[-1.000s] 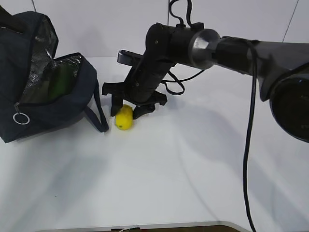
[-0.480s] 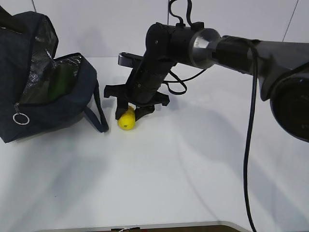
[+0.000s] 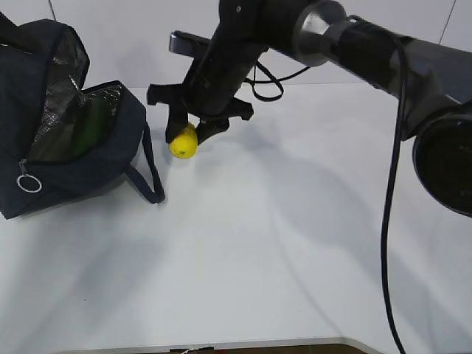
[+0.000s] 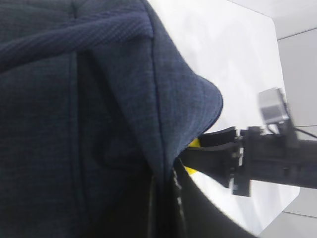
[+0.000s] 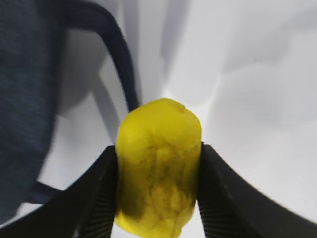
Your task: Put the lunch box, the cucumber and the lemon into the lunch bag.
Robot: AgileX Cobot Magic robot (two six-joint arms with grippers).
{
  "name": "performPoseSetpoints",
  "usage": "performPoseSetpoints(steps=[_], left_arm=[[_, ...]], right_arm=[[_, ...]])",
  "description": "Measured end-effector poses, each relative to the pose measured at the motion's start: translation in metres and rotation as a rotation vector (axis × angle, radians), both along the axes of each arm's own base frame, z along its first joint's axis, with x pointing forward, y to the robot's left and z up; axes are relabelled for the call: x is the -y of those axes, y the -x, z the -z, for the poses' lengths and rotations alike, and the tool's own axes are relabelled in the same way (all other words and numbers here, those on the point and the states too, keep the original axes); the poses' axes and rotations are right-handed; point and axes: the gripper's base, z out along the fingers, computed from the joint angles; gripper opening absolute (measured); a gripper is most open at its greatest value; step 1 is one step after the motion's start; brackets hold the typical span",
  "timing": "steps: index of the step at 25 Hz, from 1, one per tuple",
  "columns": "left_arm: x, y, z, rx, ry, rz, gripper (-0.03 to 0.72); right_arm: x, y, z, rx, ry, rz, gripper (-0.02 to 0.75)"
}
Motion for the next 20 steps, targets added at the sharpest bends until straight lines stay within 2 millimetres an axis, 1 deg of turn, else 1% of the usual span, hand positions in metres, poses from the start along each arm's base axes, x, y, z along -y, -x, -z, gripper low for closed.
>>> performPoseSetpoints(steps=[4,9,11,17,20], left_arm=[[0.0,0.0,0.0,0.0,-0.002,0.0,-0.017],[0.0,0.0,0.0,-0.001,-0.004,0.0,-0.017],[0.0,0.0,0.0,-0.001,-0.004,0.001,-0.017],[0.0,0.0,0.0,-0.002,-0.006,0.002,-0.017],[0.0,0.0,0.0,-0.002,-0.006,0.002,-0.017]], right_arm=[[-0.006,-0.001,-0.028,0.047,-0.093,-0.008,0.355],[-0.022,0.001,-0.043,0.06,-0.323,-0.05,0.355],[-0.027,0.001,-0.045,0.06,-0.395,-0.062,0.355],[-0.041,-0.004,-0.03,0.042,-0.533,-0.073,0.356],[-0.046,-0.005,-0.027,0.043,-0.584,-0.069,0.355]])
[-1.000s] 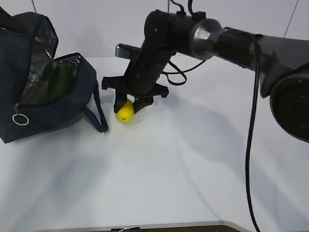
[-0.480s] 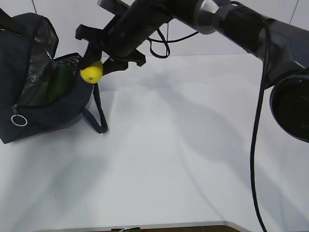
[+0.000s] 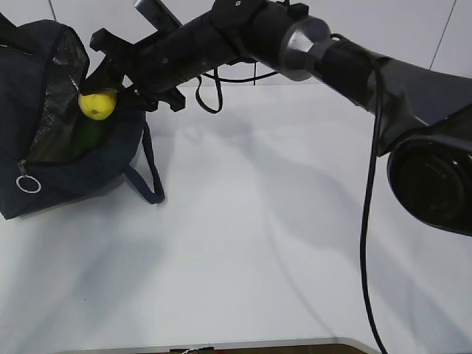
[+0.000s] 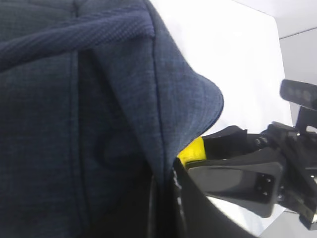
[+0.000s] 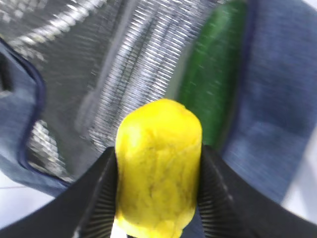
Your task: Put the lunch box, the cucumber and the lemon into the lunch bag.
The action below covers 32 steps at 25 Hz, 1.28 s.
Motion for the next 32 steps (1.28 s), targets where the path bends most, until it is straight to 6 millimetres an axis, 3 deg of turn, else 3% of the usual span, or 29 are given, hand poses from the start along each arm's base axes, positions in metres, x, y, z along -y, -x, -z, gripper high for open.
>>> performPoseSetpoints(steps=[10,18,24,32], left_arm=[[0.0,0.0,0.0,0.0,0.0,0.0,-0.017],[0.0,0.0,0.0,0.0,0.0,0.0,-0.017],[0.0,0.0,0.0,0.0,-0.002,0.0,-0.017],[0.0,0.0,0.0,0.0,-0.002,0.0,-0.017]], right_arm=[[-0.026,0.009,0.016,0.022,-0.046,-0.023,0.397],[-0.026,0.007,0.015,0.043,-0.044,-0.012,0.52],[-0.026,0.007,0.015,0.045,-0.043,-0.015,0.532],[-0.006,0.002,0.02,0.075,0.015,-0.116,0.532]])
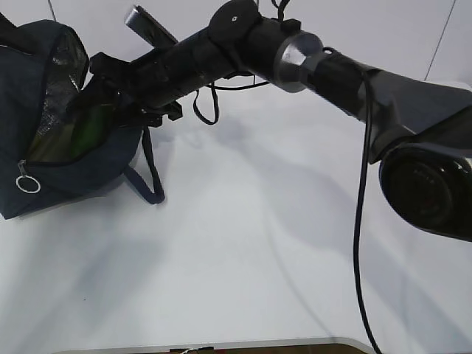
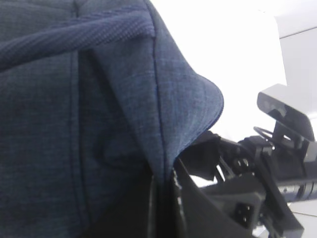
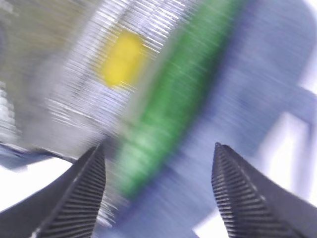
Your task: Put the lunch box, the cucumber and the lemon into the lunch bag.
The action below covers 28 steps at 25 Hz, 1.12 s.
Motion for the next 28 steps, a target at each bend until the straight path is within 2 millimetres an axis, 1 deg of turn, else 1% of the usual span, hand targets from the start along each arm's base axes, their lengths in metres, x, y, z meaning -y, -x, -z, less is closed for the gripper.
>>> performPoseSetpoints(steps=[3,7,9,13,16,20,25,28], left_arm=[[0.0,0.0,0.0,0.0,0.0,0.0,-0.017],[0.0,0.0,0.0,0.0,0.0,0.0,-0.017],[0.0,0.0,0.0,0.0,0.0,0.0,-0.017],[0.0,0.0,0.0,0.0,0.0,0.0,-0.017],[0.0,0.0,0.0,0.0,0.0,0.0,-0.017],[0.0,0.0,0.0,0.0,0.0,0.0,-0.017],[0.0,0.0,0.0,0.0,-0.002,0.0,-0.017],[0.0,0.0,0.0,-0.001,-0.004,0.001,-0.017]], right_arm=[[0.006,-0.001,-0.001,0.029,0.049,-0.005,0.532],[0.014,-0.001,-0.005,0.041,0.159,0.008,0.532],[0.018,-0.001,-0.001,0.034,0.221,0.019,0.532],[0.022,-0.003,0.003,0.037,0.287,0.038,0.532],[0.023,-0.005,0.003,0.048,0.29,0.064,0.532],[0.021,-0.008,0.0,0.056,0.246,0.098,0.532],[0.018,-0.01,0.015,0.016,0.231,0.097,0.531],[0.018,-0.011,0.017,0.016,0.231,0.1,0.531]])
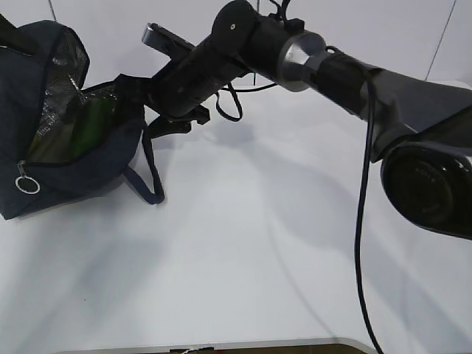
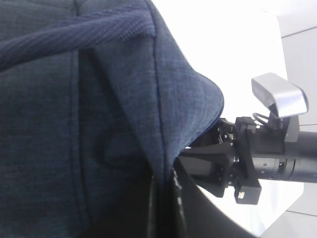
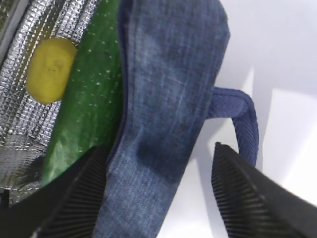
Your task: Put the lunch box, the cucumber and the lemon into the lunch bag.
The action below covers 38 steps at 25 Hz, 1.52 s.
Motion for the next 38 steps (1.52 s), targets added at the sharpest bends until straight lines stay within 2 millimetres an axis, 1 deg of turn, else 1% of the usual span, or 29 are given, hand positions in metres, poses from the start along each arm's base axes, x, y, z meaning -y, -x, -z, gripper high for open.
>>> performPoseSetpoints(steps=[5,13,20,26,38], left_arm=[[0.0,0.0,0.0,0.0,0.0,0.0,-0.017],[0.0,0.0,0.0,0.001,-0.001,0.001,-0.017],[0.0,0.0,0.0,0.002,-0.002,0.002,-0.017],[0.0,0.0,0.0,0.002,-0.002,0.002,-0.017],[0.0,0.0,0.0,0.002,-0.004,0.002,-0.017]], right_arm=[[-0.001,-0.002,0.002,0.006,-0.012,0.013,0.532],[-0.002,-0.003,0.014,-0.022,-0.012,0.014,0.531],[-0.004,-0.005,0.013,-0.02,-0.049,0.033,0.531],[-0.007,-0.005,0.025,-0.054,-0.066,0.032,0.531],[-0.006,-0.005,0.029,-0.045,-0.039,0.011,0.531]])
